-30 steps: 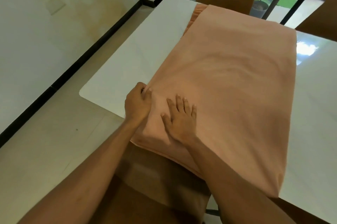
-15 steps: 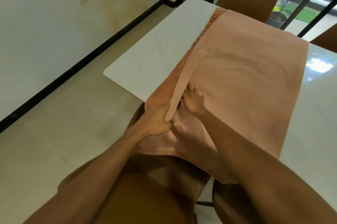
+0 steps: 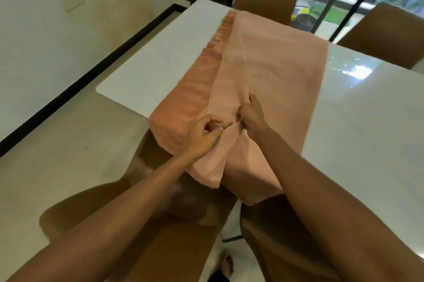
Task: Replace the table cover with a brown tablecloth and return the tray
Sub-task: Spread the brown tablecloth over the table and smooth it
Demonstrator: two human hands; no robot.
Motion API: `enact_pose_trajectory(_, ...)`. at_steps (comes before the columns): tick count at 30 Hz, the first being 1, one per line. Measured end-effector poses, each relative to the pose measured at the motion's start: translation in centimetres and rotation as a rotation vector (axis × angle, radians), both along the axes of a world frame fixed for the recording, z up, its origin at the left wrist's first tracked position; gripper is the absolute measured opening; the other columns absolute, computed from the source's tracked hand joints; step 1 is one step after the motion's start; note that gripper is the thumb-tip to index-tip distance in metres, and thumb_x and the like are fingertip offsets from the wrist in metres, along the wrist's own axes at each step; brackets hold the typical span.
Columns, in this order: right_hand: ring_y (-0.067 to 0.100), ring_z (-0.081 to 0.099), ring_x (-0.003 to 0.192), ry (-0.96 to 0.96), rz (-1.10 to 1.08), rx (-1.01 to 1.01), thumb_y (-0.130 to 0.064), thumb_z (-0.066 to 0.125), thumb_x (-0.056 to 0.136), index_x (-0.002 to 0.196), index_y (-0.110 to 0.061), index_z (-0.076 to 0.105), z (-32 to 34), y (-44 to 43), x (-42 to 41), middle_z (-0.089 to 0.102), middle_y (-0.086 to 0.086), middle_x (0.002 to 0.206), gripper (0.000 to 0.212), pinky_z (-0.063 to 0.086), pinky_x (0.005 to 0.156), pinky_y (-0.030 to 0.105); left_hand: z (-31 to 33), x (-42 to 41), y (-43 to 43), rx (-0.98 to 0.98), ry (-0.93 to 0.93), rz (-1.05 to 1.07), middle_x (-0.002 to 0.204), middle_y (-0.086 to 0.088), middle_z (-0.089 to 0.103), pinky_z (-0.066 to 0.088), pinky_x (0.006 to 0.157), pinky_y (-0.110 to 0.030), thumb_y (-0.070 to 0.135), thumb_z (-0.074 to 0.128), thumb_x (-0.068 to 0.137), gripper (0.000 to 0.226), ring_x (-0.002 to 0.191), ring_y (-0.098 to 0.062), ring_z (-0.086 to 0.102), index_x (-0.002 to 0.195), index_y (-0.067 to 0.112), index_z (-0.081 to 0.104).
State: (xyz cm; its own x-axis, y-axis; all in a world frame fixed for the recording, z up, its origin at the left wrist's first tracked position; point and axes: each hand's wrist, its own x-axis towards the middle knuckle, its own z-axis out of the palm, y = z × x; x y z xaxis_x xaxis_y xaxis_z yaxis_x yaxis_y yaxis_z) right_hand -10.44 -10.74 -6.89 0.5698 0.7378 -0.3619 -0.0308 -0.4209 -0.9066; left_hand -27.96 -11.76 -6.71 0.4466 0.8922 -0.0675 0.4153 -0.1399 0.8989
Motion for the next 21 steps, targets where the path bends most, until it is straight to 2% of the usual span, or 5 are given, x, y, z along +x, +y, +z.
enact_pose_trajectory(4, 0.028, 0.069, 0.082, -0.331, 0.032, 0.018, -0.006, 0.038, 0.078, 0.144, -0.035, 0.043, 1.0, -4.7, 5.5, 0.061, -0.003, 0.122, 0.072, 0.059, 0.074, 0.041, -0.3, 3.0, 0.5, -0.083, 0.178, 0.006, 0.127, 0.003, 0.058, 0.046, 0.097, -0.028, 0.021, 0.053, 0.100, 0.030, 0.118, -0.016, 0.056, 0.130, 0.020, 0.057)
enact_pose_trajectory(8, 0.011, 0.061, 0.096, -0.544, 0.165, -0.088, -0.012, 0.058, 0.087, 0.136, -0.036, 0.058, 2.0, -8.7, 11.2, 0.066, -0.010, 0.118, 0.054, 0.047, 0.079, 0.015, -2.9, 4.7, 1.6, -0.199, 0.453, -0.124, 0.153, -0.009, 0.042, 0.036, 0.111, -0.039, 0.042, 0.052, 0.099, 0.061, 0.136, -0.029, 0.044, 0.151, 0.014, 0.035)
enact_pose_trajectory(11, 0.020, 0.068, 0.100, -0.676, 0.151, -0.254, -0.031, 0.065, 0.091, 0.119, -0.035, 0.069, 2.1, -12.0, 15.6, 0.071, -0.004, 0.116, 0.029, 0.051, 0.092, 0.032, -4.5, 5.6, 2.0, -0.053, 0.793, -0.273, 0.164, -0.011, 0.021, 0.016, 0.122, -0.048, 0.056, 0.043, 0.099, 0.074, 0.149, -0.032, 0.021, 0.157, 0.016, 0.019)
enact_pose_trajectory(14, 0.031, 0.065, 0.110, -0.813, 0.106, -0.487, -0.020, 0.055, 0.091, 0.121, -0.030, 0.068, 1.9, -15.9, 19.8, 0.067, 0.003, 0.122, 0.035, 0.052, 0.090, 0.039, -4.4, 6.8, 2.3, -0.127, 0.899, -0.300, 0.167, -0.010, 0.001, 0.006, 0.122, -0.052, 0.065, 0.035, 0.098, 0.079, 0.152, -0.034, 0.005, 0.159, 0.024, 0.007)
enact_pose_trajectory(21, 0.031, 0.063, 0.108, -0.812, -0.116, -0.859, -0.015, 0.045, 0.095, 0.129, -0.019, 0.062, -1.5, -22.4, 24.8, 0.065, 0.008, 0.116, 0.038, 0.045, 0.079, 0.037, -6.6, 7.9, 3.1, -0.148, 1.038, -0.347, 0.163, -0.018, -0.018, 0.000, 0.119, -0.064, 0.059, 0.066, 0.081, 0.111, 0.149, -0.043, -0.015, 0.158, 0.027, -0.008)
